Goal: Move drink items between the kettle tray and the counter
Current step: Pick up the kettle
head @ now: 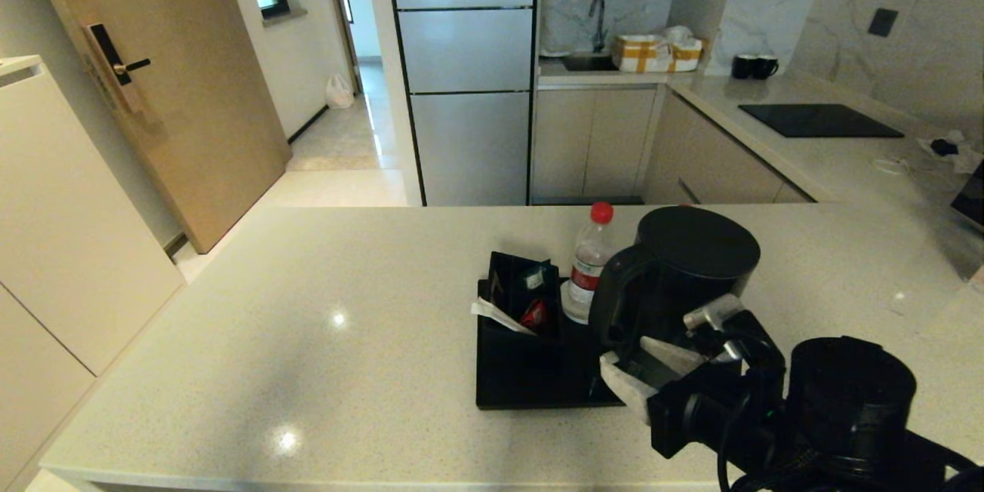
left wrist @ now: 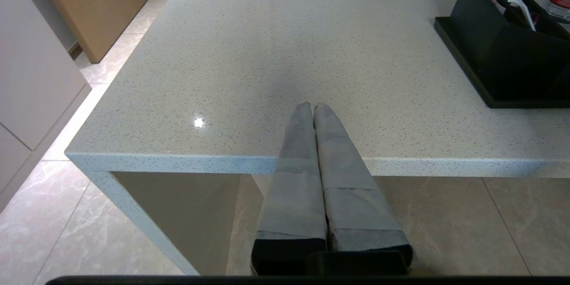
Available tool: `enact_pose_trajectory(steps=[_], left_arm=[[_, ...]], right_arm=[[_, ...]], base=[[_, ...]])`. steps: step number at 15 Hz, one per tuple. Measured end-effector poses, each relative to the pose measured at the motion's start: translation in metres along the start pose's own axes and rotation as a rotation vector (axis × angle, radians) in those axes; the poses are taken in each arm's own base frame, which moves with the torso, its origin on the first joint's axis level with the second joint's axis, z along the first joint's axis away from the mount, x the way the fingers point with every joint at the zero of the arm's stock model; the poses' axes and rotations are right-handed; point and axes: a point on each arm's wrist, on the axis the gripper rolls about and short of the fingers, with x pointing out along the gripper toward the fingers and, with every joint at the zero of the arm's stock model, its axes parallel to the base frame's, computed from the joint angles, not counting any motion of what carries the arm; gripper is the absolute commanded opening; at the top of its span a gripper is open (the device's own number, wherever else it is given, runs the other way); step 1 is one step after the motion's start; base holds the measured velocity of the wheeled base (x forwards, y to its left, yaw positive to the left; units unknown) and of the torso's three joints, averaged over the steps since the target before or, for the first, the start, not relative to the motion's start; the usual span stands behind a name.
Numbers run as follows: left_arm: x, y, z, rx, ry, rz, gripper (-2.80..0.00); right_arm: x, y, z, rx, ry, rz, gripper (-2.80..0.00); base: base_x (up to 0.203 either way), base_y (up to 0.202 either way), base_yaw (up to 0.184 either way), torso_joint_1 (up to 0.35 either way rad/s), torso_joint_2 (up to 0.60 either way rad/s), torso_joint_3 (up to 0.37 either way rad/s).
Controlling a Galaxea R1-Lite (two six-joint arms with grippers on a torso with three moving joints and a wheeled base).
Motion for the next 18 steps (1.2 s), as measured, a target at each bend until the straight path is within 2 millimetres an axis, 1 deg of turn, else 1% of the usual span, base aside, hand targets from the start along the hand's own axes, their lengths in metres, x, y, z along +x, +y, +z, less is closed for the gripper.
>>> enact_pose_trajectory(steps=[3, 7, 11, 15, 18], left_arm=[[0.0, 0.0, 0.0, 0.0, 0.0, 0.0, -2.8], [0.0, 0.0, 0.0, 0.0, 0.0, 0.0, -2.8], [0.0, 0.0, 0.0, 0.0, 0.0, 0.0, -2.8], [0.0, 0.0, 0.0, 0.0, 0.0, 0.0, -2.8], [0.0, 0.0, 0.0, 0.0, 0.0, 0.0, -2.8]], right_arm=[[0.019, -0.001, -0.008, 0.017, -0.008, -0.013, 0.0], [0.044, -0.014, -0.009, 0.039, 0.0, -0.071, 0.0], [0.064, -0.018, -0.005, 0.052, -0.015, -0.09, 0.0], [0.077, -0.021, 0.008, 0.062, -0.032, -0.111, 0.0], [0.077, -0.022, 0.013, 0.063, -0.047, -0.133, 0.0]], base=[[0.0, 0.0, 0.0, 0.0, 0.0, 0.0], [0.0, 0.0, 0.0, 0.0, 0.0, 0.0], [0.0, 0.0, 0.0, 0.0, 0.0, 0.0], [0.0, 0.0, 0.0, 0.0, 0.0, 0.0], [0.0, 0.0, 0.0, 0.0, 0.0, 0.0]])
